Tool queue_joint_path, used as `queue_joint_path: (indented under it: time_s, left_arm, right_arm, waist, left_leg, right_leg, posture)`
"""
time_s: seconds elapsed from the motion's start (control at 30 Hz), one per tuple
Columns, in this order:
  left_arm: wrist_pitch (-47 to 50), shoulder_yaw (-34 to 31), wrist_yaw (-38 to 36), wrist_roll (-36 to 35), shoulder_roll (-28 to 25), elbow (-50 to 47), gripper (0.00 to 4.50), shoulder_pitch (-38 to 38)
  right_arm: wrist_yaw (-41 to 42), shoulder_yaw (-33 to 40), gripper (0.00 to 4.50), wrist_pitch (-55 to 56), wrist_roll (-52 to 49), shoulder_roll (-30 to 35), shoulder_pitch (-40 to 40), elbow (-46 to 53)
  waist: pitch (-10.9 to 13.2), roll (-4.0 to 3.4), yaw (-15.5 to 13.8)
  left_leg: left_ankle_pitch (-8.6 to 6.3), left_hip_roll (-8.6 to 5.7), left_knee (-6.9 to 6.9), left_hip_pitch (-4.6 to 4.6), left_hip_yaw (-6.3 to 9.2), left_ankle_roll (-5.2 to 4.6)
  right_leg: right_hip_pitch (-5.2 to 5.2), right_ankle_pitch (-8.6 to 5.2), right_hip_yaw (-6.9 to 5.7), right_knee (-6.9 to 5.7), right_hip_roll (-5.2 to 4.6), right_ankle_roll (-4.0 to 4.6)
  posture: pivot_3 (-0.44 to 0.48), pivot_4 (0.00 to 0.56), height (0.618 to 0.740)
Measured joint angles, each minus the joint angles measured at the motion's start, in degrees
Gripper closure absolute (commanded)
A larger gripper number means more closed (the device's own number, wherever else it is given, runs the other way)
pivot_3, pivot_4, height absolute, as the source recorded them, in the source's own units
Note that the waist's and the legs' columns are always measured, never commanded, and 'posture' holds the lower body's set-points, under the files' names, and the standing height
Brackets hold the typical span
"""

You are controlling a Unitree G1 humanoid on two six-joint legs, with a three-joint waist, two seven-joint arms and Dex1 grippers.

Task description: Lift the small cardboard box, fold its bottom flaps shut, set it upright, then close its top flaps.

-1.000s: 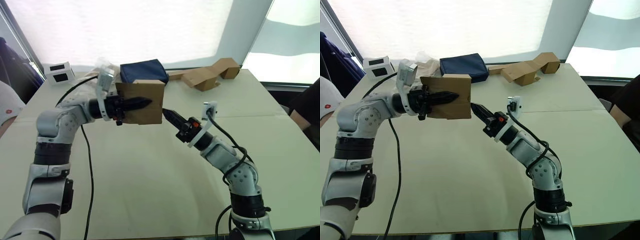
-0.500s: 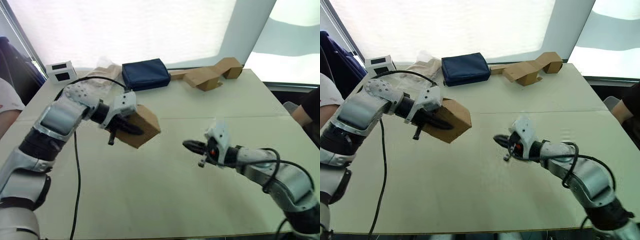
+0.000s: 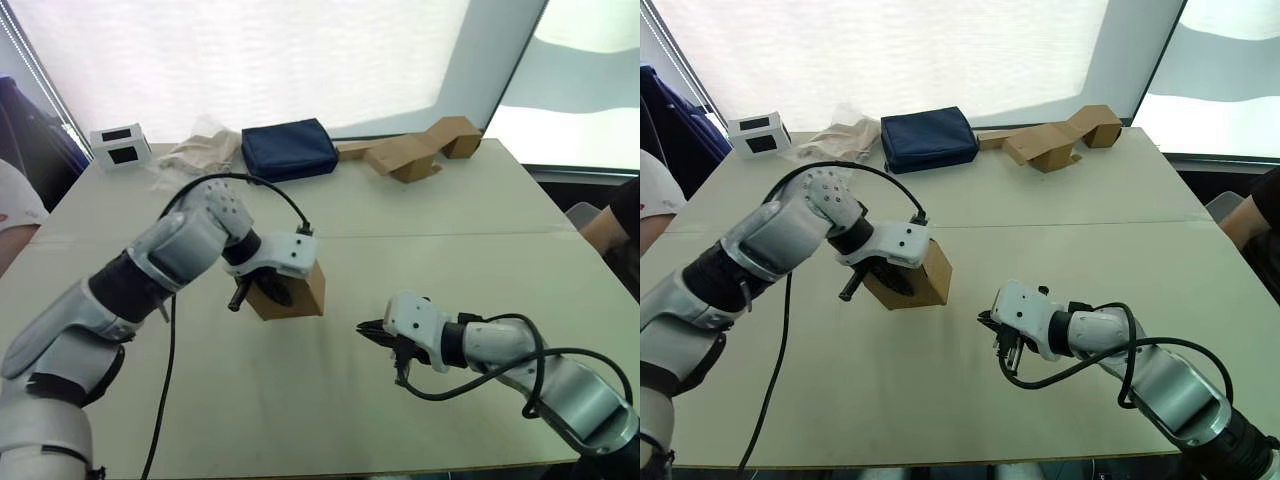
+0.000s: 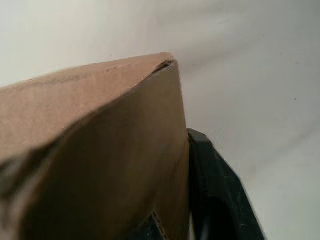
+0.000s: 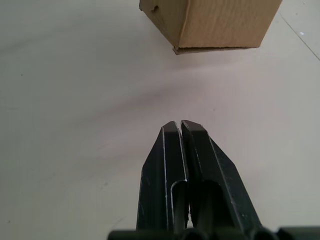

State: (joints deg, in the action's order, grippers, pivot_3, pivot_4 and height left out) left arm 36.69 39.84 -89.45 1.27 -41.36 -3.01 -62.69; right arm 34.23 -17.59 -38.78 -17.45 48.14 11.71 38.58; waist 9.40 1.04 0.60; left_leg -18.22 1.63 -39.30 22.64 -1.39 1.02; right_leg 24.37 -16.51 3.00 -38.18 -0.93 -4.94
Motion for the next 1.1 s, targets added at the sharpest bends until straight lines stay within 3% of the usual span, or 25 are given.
queue_joint_path:
  time_s: [0.1,0.2,0.43,0.63,0.73,0.9,1.1]
  left_arm:
    - [0.79,-0.02,-0.24,0.52,1.05,0.84,2.0,-0.51]
    - [2.64,-0.35,-1.53,-0.65,1.35,1.62,2.0,-2.77]
    - [6.59,-6.41,-2.85,-14.6,-3.89,7.25,2.0,-10.19]
    - [7.82,-14.93,0.19,-17.03,-6.05,12.26,2.0,-7.78]
    - [7.89,-21.71,6.5,-17.1,-6.45,12.19,2.66,-1.54]
    - [7.24,-34.07,19.7,-18.29,-5.98,5.43,4.46,18.81]
    - [10.28,-42.84,28.64,-20.59,-5.91,-7.17,4.49,38.35]
  right_arm:
    - [-0.5,0.07,4.5,-0.25,1.64,-0.52,-0.73,0.0]
    - [-0.56,0.1,4.5,-0.3,2.63,-1.08,-1.15,-0.09]
    - [0.46,1.54,4.5,0.18,3.35,-2.32,-1.77,-1.65]
    - [1.16,5.2,4.5,1.98,2.32,-6.3,-1.61,-5.39]
    - [1.43,6.06,4.5,3.85,2.59,-7.5,-0.5,-9.37]
    - [2.27,6.76,4.5,8.02,3.96,-10.56,3.03,-17.71]
    - [4.03,4.47,4.5,11.27,6.41,-13.15,5.44,-24.66]
  waist:
    - [0.0,0.0,0.16]
    - [0.0,0.0,0.16]
    - [0.0,-0.01,0.32]
    - [0.0,-0.01,0.29]
    - [-0.04,-0.07,0.5]
    - [-0.01,-0.01,0.53]
    - [-0.02,-0.02,0.19]
  left_leg:
    - [0.0,0.0,0.0,0.0,-0.01,0.0]
    - [0.0,0.01,0.0,-0.02,0.01,0.0]
    - [0.0,0.03,0.0,-0.04,0.0,-0.01]
    - [0.0,0.04,0.0,-0.06,-0.02,0.0]
    - [0.0,0.13,0.03,-0.12,-0.05,0.0]
    - [0.01,0.21,0.02,-0.16,-0.11,0.02]
    - [0.04,0.08,0.02,-0.17,-0.16,0.07]
  right_leg:
    - [0.02,0.0,0.01,-0.01,0.0,0.0]
    - [0.03,0.0,0.01,-0.04,0.04,0.0]
    - [0.03,0.0,0.01,-0.04,0.05,0.0]
    - [0.02,0.0,0.01,-0.06,0.04,0.0]
    - [0.02,0.01,0.03,-0.05,0.03,0.01]
    - [0.07,0.0,0.13,-0.24,-0.05,0.02]
    - [0.04,0.01,0.01,-0.25,-0.49,0.0]
  posture:
    - [0.0,0.15,0.74]
    - [0.0,0.15,0.74]
    - [0.0,0.15,0.74]
    - [0.0,0.15,0.74]
    - [0.0,0.15,0.74]
    - [0.0,0.15,0.74]
    - [0.0,0.15,0.74]
